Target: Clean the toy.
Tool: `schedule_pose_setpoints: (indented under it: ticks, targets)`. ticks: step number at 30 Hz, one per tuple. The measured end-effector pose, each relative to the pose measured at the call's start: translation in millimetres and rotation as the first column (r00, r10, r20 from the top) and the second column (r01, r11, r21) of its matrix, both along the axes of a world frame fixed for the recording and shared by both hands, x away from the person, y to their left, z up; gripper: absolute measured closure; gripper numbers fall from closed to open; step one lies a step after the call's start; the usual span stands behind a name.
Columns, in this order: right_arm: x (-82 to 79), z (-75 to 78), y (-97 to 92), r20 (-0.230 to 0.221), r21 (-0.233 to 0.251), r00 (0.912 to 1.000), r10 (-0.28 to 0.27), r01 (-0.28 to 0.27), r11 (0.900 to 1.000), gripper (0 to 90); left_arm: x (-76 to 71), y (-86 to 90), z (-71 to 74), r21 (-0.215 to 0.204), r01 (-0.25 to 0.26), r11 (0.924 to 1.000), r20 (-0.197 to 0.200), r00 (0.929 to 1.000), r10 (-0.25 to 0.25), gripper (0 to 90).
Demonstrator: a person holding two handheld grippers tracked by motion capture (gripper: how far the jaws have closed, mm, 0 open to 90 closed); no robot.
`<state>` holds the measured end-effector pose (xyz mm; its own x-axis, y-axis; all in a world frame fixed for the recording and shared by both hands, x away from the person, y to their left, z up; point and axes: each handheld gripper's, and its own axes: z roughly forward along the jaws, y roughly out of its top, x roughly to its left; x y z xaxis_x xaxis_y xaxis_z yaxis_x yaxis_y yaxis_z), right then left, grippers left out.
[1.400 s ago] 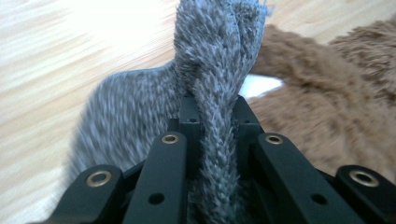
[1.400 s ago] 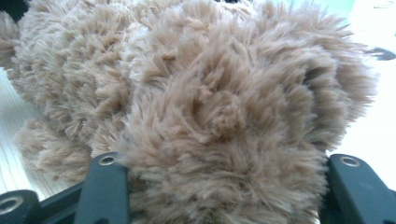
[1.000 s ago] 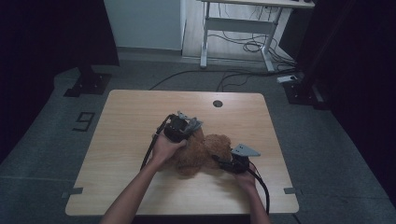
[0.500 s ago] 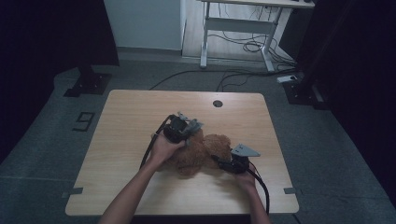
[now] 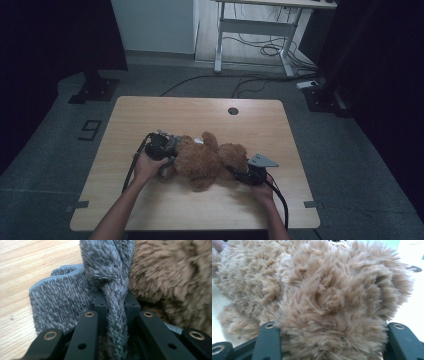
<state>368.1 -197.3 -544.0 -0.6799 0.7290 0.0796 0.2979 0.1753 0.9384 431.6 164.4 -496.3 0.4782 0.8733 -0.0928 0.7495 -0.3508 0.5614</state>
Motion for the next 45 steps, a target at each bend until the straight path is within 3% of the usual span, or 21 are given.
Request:
schedule_pose_setpoints:
  ticks: [3, 8, 10, 12, 14, 19, 23, 27, 29, 33, 38, 40, 41, 45]
  targets:
    - [3.6, 0.4, 3.9, 0.011, -0.011, 0.9998, -0.019, 0.019, 0.9998, 42.7, 2.7, -2.4, 9.3, -0.024, -0.004, 0.9997, 0.02, 0.9998, 0.004, 76.9]
    - [18.8, 1.8, 9.9, 0.022, -0.024, 0.9989, -0.041, 0.042, 0.9988, 42.9, 6.0, -15.2, 38.4, -0.062, 0.005, 0.998, 0.102, 0.9948, 0.001, 76.8]
    - [24.1, 3.4, 10.9, 0.021, -0.032, 0.9987, -0.046, 0.046, 0.9984, 42.9, 7.2, -23.1, 54.1, -0.104, 0.031, 0.9941, 0.141, 0.9899, -0.016, 76.8]
    - [29.9, 3.2, 12.1, 0.023, -0.031, 0.9984, -0.051, 0.052, 0.9982, 42.9, 11.1, -37.8, 68.4, -0.111, 0.068, 0.9915, 0.169, 0.9844, -0.048, 76.7]
    - [34.2, 2.9, 13.9, 0.026, -0.029, 0.9981, -0.056, 0.057, 0.998, 42.9, 16.4, -50.8, 74.0, -0.107, 0.085, 0.9906, 0.18, 0.9815, -0.065, 76.6]
    - [42.3, 1.8, 16.1, 0.04, -0.028, 0.9957, -0.083, 0.085, 0.996, 42.9, 32.5, -78.3, 62.6, -0.085, 0.09, 0.9923, 0.149, 0.9858, -0.077, 75.5]
    - [42.0, 1.4, 16.5, 0.04, -0.029, 0.9946, -0.096, 0.097, 0.9948, 42.6, 33.1, -81.0, 46.8, -0.101, 0.09, 0.9908, 0.139, 0.9875, -0.075, 76.2]
    - [39.9, 3.5, 14.9, 0.031, -0.043, 0.9964, -0.079, 0.08, 0.9959, 39.0, 27.0, -76.6, 44.6, -0.124, 0.101, 0.9871, 0.135, 0.9872, -0.084, 76.9]
    - [39.1, 3.9, 14.3, 0.03, -0.04, 0.9968, -0.074, 0.075, 0.9963, 37.6, 19.8, -77.9, 43.2, -0.102, 0.114, 0.9883, 0.156, 0.983, -0.097, 77.3]
    - [35.5, 4.9, 15.3, 0.019, -0.044, 0.9968, -0.078, 0.079, 0.9959, 34.8, 0.9, -82.8, 40.0, -0.023, 0.143, 0.9895, 0.22, 0.9661, -0.134, 78.2]
    - [28.2, 9.4, 14.6, -0.002, -0.075, 0.996, -0.089, 0.089, 0.9932, 24.8, -16.2, -80.4, 37.7, -0.042, 0.16, 0.9862, 0.248, 0.9578, -0.145, 78.6]
    - [25.2, 11.2, 14.1, -0.012, -0.09, 0.9954, -0.095, 0.094, 0.9915, 21.0, -25.1, -80.3, 35.5, -0.04, 0.17, 0.9847, 0.268, 0.9511, -0.153, 78.9]
    - [23.4, 12.0, 13.9, -0.015, -0.095, 0.9949, -0.1, 0.098, 0.9907, 19.5, -32.1, -80.5, 34.3, -0.024, 0.179, 0.9835, 0.284, 0.9443, -0.165, 79.0]
    - [14.1, 14.6, 11.2, -0.033, -0.114, 0.9952, -0.092, 0.088, 0.9896, 12.9, -45.1, -79.2, 32.5, -0.027, 0.19, 0.9814, 0.305, 0.9365, -0.173, 79.2]
